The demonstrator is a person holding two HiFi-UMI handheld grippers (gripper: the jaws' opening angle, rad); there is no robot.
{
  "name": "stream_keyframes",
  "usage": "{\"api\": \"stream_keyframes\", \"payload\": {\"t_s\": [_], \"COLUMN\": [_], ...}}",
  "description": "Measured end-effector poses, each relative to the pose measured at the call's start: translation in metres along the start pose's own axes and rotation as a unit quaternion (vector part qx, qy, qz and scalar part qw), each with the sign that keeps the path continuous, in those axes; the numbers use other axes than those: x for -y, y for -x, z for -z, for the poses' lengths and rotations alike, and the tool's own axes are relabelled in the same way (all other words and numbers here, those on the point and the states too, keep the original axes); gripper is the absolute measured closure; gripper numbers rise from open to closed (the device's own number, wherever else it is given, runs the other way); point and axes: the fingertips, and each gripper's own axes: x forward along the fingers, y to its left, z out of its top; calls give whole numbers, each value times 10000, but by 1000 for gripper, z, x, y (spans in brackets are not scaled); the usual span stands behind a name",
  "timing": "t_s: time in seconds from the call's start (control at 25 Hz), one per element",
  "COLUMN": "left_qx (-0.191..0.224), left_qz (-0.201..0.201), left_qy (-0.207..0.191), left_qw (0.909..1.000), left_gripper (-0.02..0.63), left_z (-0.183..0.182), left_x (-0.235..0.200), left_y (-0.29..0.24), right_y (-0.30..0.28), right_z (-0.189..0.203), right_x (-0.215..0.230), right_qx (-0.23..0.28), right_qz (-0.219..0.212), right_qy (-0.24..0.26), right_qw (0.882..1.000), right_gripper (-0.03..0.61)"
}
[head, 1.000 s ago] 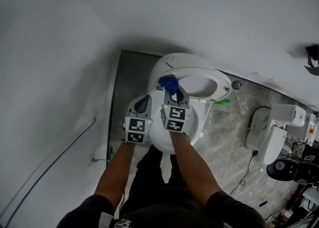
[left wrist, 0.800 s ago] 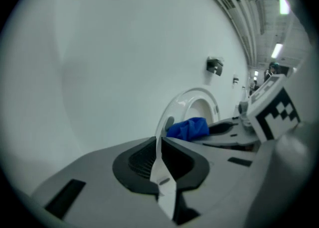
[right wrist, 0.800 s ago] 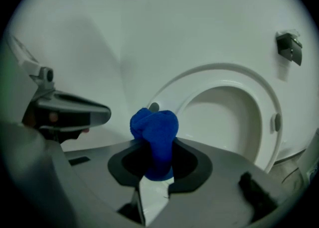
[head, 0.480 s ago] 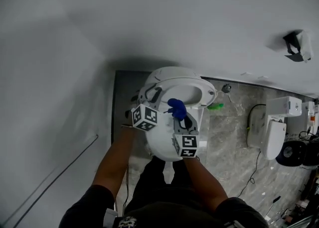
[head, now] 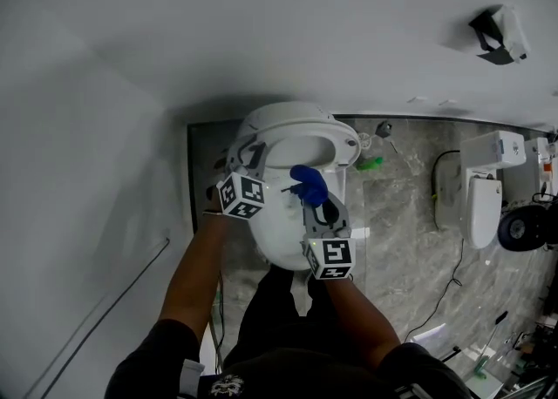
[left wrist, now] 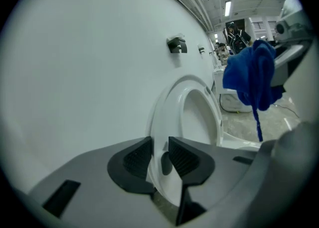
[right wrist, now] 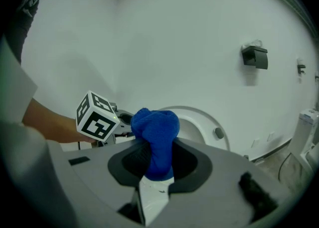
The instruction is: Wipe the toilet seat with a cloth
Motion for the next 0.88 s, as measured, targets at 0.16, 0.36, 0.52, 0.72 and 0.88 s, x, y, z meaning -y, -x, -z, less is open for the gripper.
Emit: {"api": "stream_keyframes", "payload": {"t_s": [0.16, 0.36, 0.52, 0.72, 0.88], "left_qx": [-100, -319, -603, -876, -1187], "left_qz": [46, 62, -98, -160, -41], "left_qy": [-134, -179, -333, -774, -1344], "left_qw": [9998, 9993, 9976, 9930, 9838], "left_gripper": [502, 518, 526, 535, 549], "left_z": [0, 7, 21, 45, 72], "left_x": [15, 38, 66, 109, 154], "left_y": [16, 46, 77, 108, 137], "right_y": [17, 50, 85, 134, 174], "right_z": [-3, -12, -8, 5, 26], "right_x": [4, 0, -8, -5, 0], "right_qx": [110, 419, 594, 740, 734], "right_qz": [-84, -316, -552, -669, -721], "right_qy": [35, 47, 50, 52, 45], "right_qw": [9999, 9986, 9967, 9950, 9947], "right_gripper": [488, 488, 488, 488, 488]}}
